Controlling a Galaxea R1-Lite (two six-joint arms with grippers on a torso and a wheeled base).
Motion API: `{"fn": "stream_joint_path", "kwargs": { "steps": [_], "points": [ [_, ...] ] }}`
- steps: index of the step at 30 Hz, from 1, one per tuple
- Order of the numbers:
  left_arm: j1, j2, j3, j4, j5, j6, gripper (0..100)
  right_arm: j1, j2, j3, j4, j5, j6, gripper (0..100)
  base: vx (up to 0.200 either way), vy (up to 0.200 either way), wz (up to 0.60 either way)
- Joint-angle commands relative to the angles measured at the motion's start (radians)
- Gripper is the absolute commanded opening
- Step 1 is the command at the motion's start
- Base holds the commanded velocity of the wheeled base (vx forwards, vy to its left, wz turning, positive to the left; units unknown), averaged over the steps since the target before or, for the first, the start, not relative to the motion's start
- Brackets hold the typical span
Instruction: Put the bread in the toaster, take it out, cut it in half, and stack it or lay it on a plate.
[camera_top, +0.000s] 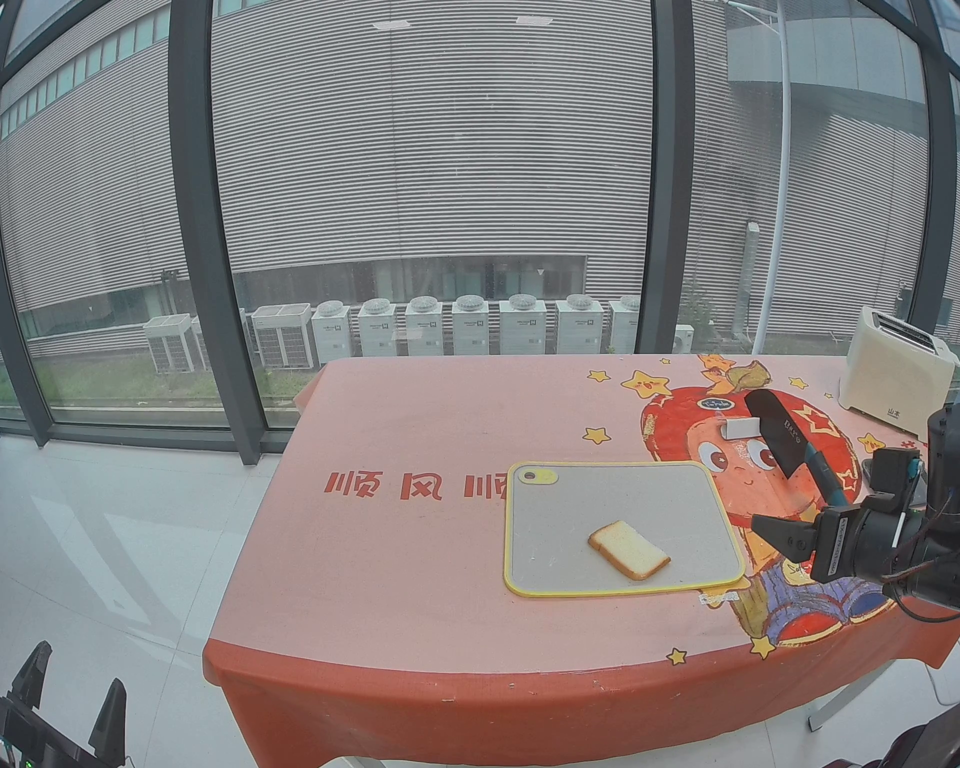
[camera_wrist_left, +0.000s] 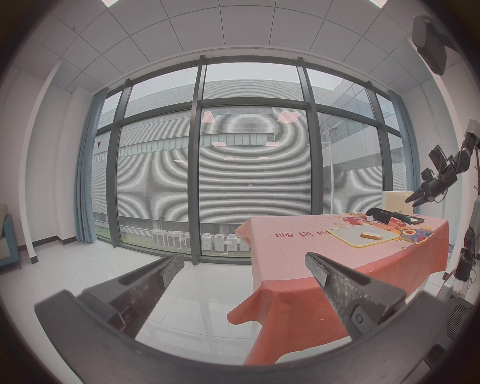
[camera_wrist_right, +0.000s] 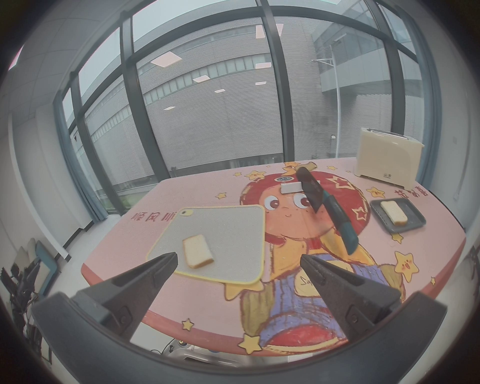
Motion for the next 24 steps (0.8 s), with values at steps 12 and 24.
{"fn": "stream_joint_path", "kwargs": {
  "steps": [12, 24],
  "points": [
    [0.0, 0.001, 0.018, 0.0, 0.001, 0.0, 100, 0.109, 0.142, -0.193, 0.08, 0.05, -0.083, 100, 0.0, 0.0, 0.0],
    [0.0, 0.001, 0.018, 0.0, 0.001, 0.0, 100, 0.12, 0.309, -0.363, 0.08, 0.049, -0.109, 100, 0.0, 0.0, 0.0]
  ]
}}
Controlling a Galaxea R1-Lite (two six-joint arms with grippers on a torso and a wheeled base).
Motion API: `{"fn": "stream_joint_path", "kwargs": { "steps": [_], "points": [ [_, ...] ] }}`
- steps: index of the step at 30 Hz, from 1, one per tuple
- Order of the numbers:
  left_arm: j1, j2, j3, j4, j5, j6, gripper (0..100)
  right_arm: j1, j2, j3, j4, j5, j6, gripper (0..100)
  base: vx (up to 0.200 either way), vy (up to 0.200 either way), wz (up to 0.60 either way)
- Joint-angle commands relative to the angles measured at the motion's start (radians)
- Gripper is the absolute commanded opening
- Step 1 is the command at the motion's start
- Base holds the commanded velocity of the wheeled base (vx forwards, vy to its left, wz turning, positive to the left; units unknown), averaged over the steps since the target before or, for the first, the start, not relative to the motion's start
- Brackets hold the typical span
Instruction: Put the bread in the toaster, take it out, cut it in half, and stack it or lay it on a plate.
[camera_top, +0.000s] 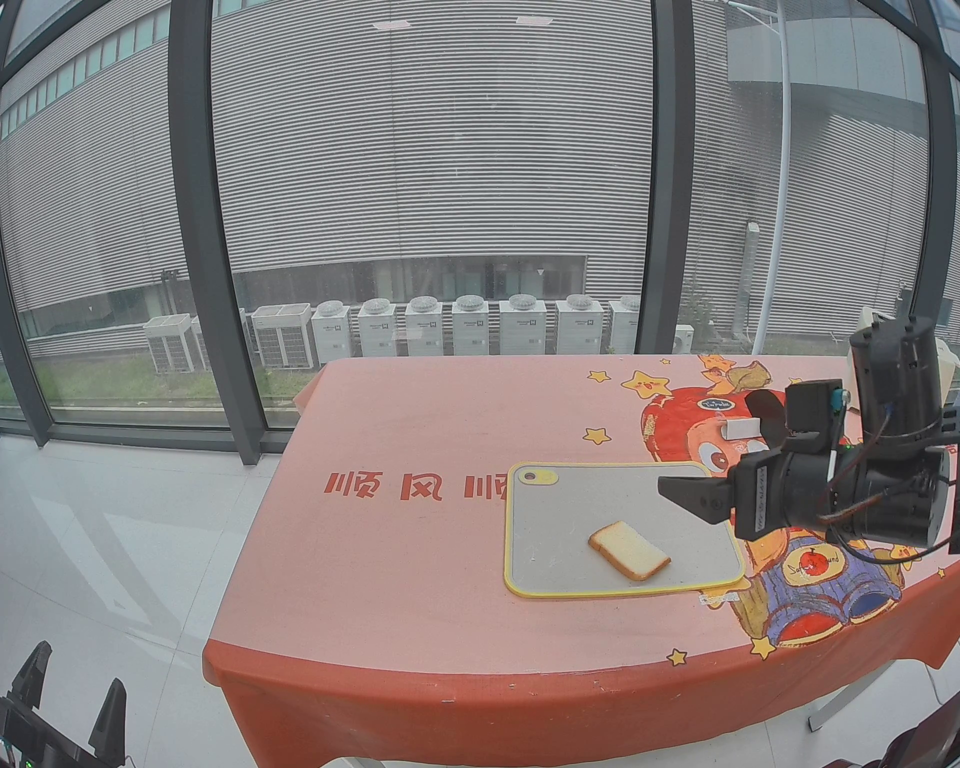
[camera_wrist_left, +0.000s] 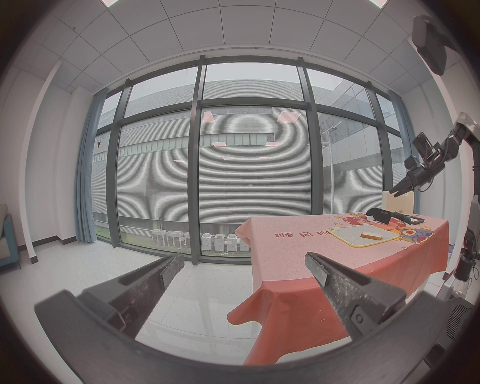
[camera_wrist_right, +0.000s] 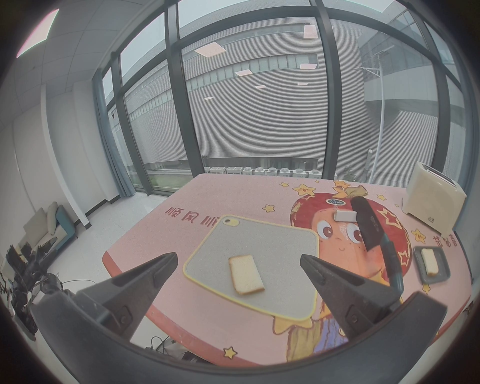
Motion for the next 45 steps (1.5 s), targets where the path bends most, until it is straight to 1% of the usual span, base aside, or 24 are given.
{"fn": "stream_joint_path", "kwargs": {
  "steps": [1, 3, 5, 8, 12, 19, 36, 38, 41, 45],
  "points": [
    [0.0, 0.001, 0.018, -0.002, 0.0, 0.0, 100, 0.004, 0.083, -0.039, -0.002, 0.0, -0.019, 100, 0.0, 0.0, 0.0],
    [0.0, 0.001, 0.018, 0.0, 0.0, 0.0, 100, 0.009, 0.094, -0.024, -0.002, 0.0, -0.045, 100, 0.0, 0.0, 0.0],
    [0.0, 0.001, 0.018, 0.0, 0.0, 0.0, 100, 0.022, 0.095, 0.018, -0.009, 0.0, -0.062, 100, 0.0, 0.0, 0.0],
    [0.0, 0.001, 0.018, 0.0, 0.0, 0.0, 100, 0.033, 0.111, 0.039, -0.014, 0.0, -0.059, 100, 0.0, 0.0, 0.0],
    [0.0, 0.001, 0.018, 0.0, 0.0, 0.0, 100, 0.038, 0.166, 0.036, -0.02, 0.002, -0.053, 100, 0.0, 0.0, 0.0],
    [0.0, 0.001, 0.018, 0.0, 0.0, 0.0, 100, 0.078, 0.227, 0.03, -0.025, 0.0, -0.051, 100, 0.0, 0.0, 0.0],
    [0.0, 0.001, 0.018, 0.0, 0.0, 0.0, 100, 0.091, 0.298, -0.004, -0.026, 0.0, -0.047, 100, 0.0, 0.0, 0.0],
    [0.0, 0.001, 0.018, 0.0, 0.0, 0.0, 100, 0.098, 0.301, -0.005, -0.026, 0.0, -0.042, 100, 0.0, 0.0, 0.0],
    [0.0, 0.001, 0.018, 0.0, 0.0, 0.0, 100, 0.113, 0.316, -0.01, -0.026, 0.003, -0.002, 100, 0.0, 0.0, 0.0],
    [0.0, 0.001, 0.018, 0.0, 0.0, 0.0, 100, 0.11, 0.358, -0.025, -0.026, 0.002, 0.013, 100, 0.0, 0.0, 0.0]
  ]
}}
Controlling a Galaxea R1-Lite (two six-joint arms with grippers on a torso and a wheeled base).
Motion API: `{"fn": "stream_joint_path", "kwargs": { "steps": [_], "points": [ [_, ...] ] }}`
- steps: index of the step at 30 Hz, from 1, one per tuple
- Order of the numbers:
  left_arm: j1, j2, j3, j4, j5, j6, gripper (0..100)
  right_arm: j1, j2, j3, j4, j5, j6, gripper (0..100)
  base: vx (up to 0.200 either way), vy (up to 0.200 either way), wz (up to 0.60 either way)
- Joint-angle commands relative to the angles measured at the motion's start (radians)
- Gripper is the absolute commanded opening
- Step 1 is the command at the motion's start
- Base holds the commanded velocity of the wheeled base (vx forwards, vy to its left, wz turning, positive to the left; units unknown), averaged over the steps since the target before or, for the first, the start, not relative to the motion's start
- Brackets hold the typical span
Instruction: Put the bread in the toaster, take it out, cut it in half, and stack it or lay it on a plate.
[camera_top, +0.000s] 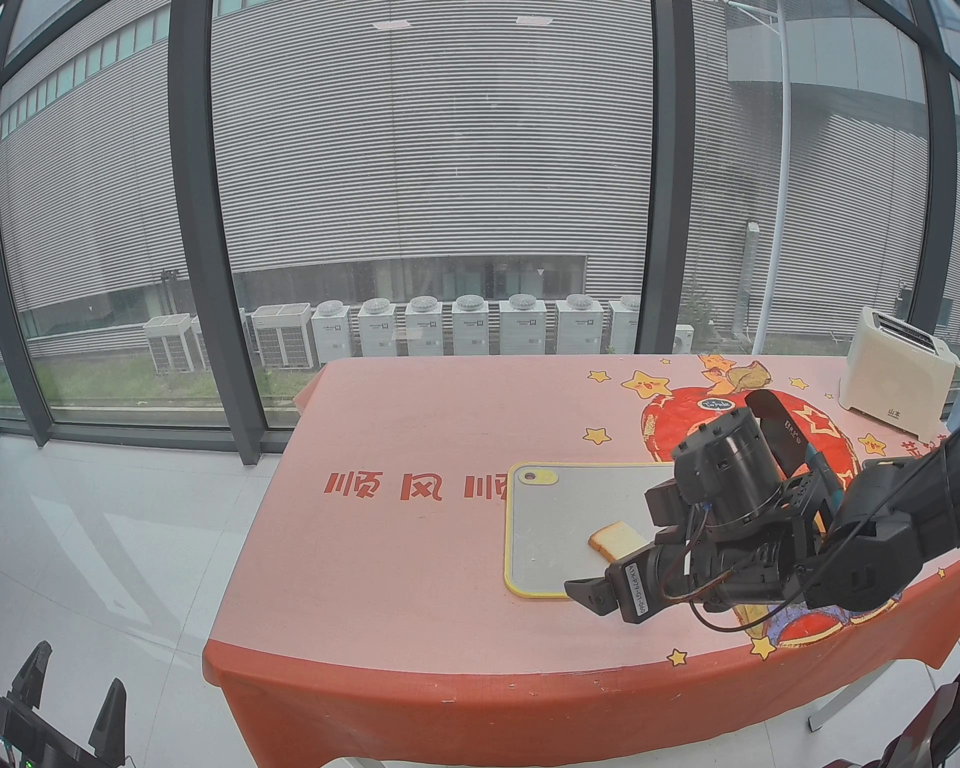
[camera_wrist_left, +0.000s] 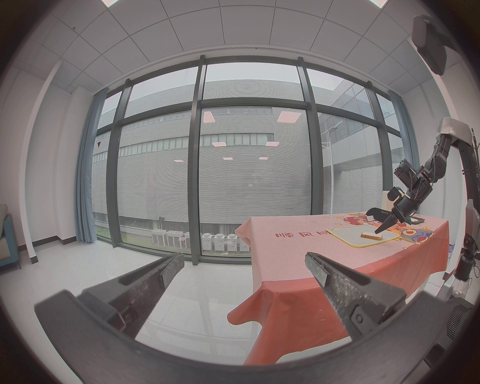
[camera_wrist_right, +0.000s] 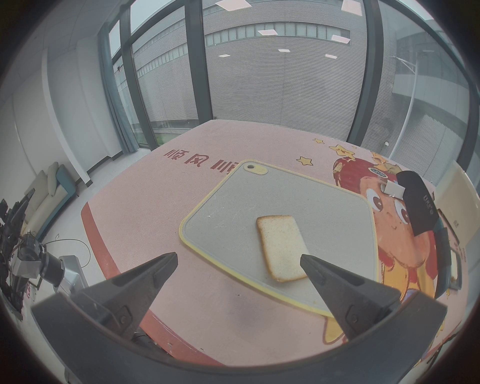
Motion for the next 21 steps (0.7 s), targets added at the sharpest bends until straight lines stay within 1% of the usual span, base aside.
{"fn": "stream_joint_path", "kwargs": {
  "steps": [1, 21],
  "points": [
    [0.0, 0.001, 0.018, 0.0, 0.0, 0.0, 100, 0.0, 0.047, -0.013, 0.0, -0.001, 0.008, 100, 0.0, 0.0, 0.0],
    [0.0, 0.001, 0.018, 0.0, 0.0, 0.0, 100, -0.001, 0.061, -0.04, -0.001, 0.001, 0.008, 100, 0.0, 0.0, 0.0]
  ]
}}
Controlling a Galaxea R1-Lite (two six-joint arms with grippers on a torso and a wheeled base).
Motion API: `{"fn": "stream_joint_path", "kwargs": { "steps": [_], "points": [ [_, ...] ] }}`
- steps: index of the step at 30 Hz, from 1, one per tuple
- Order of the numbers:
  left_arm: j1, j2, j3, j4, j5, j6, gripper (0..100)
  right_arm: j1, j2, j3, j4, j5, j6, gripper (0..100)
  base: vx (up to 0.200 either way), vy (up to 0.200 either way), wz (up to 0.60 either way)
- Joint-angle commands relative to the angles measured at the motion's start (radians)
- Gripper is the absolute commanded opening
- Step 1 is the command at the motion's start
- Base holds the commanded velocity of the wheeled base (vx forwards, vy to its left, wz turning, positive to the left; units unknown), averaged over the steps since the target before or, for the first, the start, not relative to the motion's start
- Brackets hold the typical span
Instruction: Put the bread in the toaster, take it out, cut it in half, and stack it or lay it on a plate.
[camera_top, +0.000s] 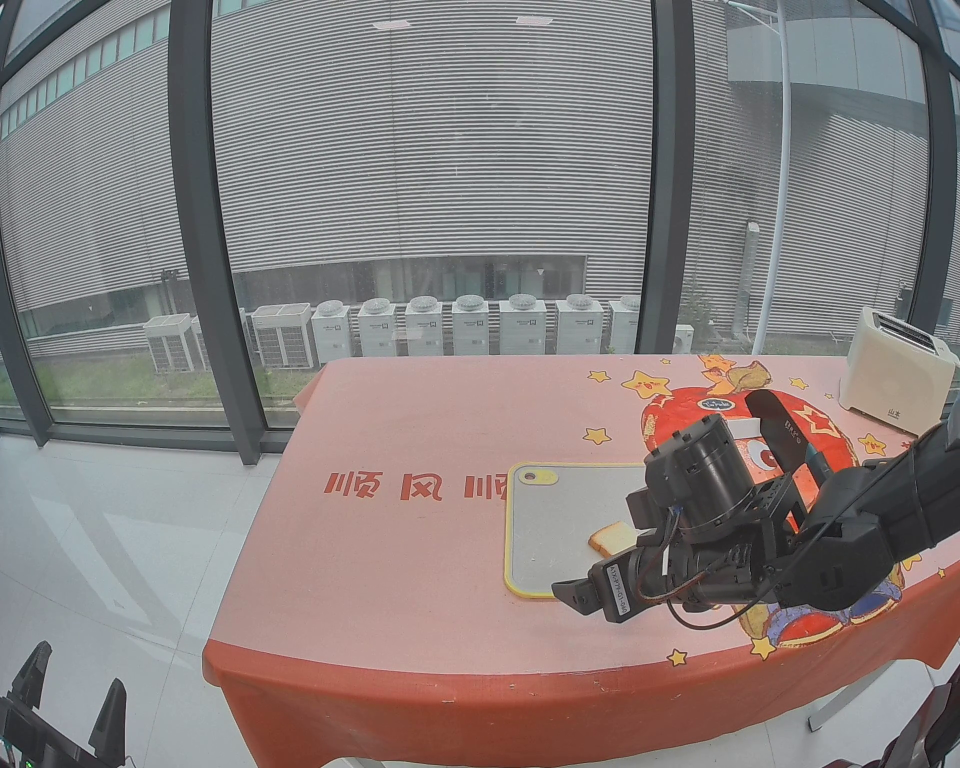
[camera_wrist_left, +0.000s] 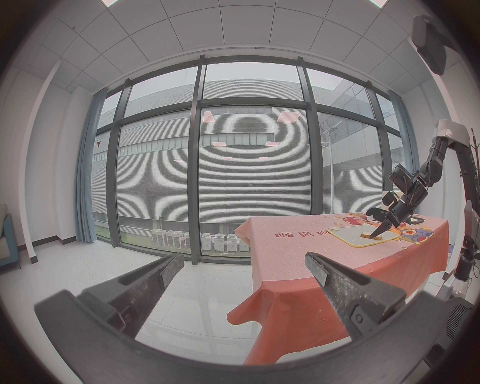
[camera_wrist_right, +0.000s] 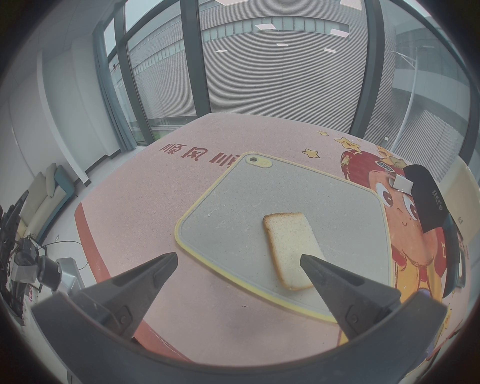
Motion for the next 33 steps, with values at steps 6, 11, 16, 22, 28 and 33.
{"fn": "stream_joint_path", "kwargs": {
  "steps": [6, 11, 16, 22, 28, 33],
  "points": [
    [0.0, 0.001, 0.018, 0.0, 0.001, -0.001, 100, 0.004, 0.025, -0.009, -0.001, -0.001, 0.0, 100, 0.0, 0.0, 0.0],
    [0.0, 0.001, 0.018, 0.0, 0.001, -0.001, 100, 0.003, 0.038, -0.012, -0.001, -0.001, 0.0, 100, 0.0, 0.0, 0.0],
    [0.0, 0.001, 0.018, 0.0, 0.001, -0.001, 100, 0.001, 0.05, -0.012, -0.001, 0.001, 0.0, 100, 0.0, 0.0, 0.0],
    [0.0, 0.001, 0.018, 0.0, 0.001, -0.001, 100, -0.003, 0.068, -0.01, -0.001, 0.001, 0.001, 100, 0.0, 0.0, 0.0],
    [0.0, 0.001, 0.018, 0.0, 0.001, -0.001, 100, 0.003, 0.07, -0.007, -0.001, 0.001, 0.001, 100, 0.0, 0.0, 0.0],
    [0.0, 0.001, 0.018, 0.0, 0.001, -0.001, 100, 0.0, 0.07, -0.007, 0.001, 0.001, 0.001, 100, 0.0, 0.0, 0.0]
  ]
}}
